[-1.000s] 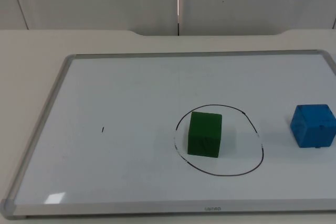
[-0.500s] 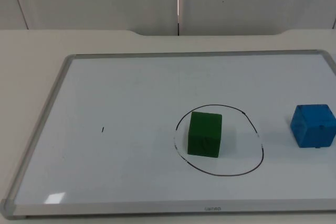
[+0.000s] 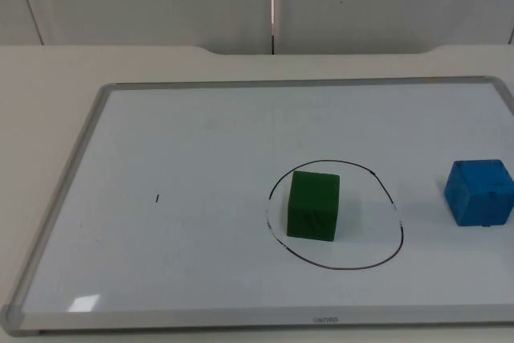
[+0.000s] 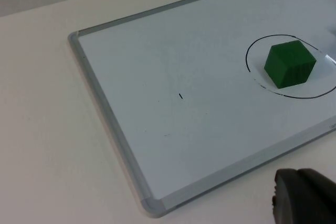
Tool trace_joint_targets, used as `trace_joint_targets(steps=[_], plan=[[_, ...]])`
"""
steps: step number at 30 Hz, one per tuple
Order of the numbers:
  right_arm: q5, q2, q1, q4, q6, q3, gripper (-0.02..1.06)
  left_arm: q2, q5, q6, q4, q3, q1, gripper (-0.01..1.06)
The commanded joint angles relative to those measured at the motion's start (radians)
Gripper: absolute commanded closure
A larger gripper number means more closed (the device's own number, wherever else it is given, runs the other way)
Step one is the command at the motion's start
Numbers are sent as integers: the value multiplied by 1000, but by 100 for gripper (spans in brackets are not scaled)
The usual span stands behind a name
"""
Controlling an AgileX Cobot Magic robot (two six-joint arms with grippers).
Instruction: Push the two cubes into the marked area.
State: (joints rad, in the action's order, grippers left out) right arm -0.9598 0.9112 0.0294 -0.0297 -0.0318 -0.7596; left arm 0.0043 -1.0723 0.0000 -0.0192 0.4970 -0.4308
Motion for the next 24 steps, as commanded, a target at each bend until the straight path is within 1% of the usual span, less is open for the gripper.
trace_joint_targets(steps=[1, 3, 4, 5, 9, 10, 12, 14, 15, 16, 21, 22, 24], plan=[[35, 55, 1, -2, -2, -26, 18, -4, -2, 0, 7, -3, 3, 105], [59, 131, 1, 0, -2, -54, 30, -4, -2, 0, 7, -3, 3, 105], [82, 189, 1, 0, -2, -73, 41, -4, -2, 0, 7, -3, 3, 105], [82, 189, 1, 0, -2, -73, 41, -4, -2, 0, 7, -3, 3, 105], [136, 320, 1, 0, -2, -100, 75, -4, -2, 0, 7, -3, 3, 105], [136, 320, 1, 0, -2, -100, 75, -4, -2, 0, 7, -3, 3, 105], [200, 387, 1, 2, -2, -100, 93, -4, -2, 0, 7, -3, 3, 105], [239, 455, 1, 0, -2, -100, 105, -4, -2, 0, 7, -3, 3, 105], [254, 495, 1, 0, -2, -100, 105, -4, -2, 0, 7, -3, 3, 105], [254, 495, 1, 0, -2, -100, 105, -4, -2, 0, 7, -3, 3, 105], [323, 680, 1, -2, -2, -101, 105, -4, -2, 0, 7, -3, 3, 105], [323, 680, 1, -2, -2, -101, 105, -4, -2, 0, 7, -3, 3, 105], [354, 739, 1, -2, -2, -104, 105, -4, -2, 0, 7, -3, 3, 105]])
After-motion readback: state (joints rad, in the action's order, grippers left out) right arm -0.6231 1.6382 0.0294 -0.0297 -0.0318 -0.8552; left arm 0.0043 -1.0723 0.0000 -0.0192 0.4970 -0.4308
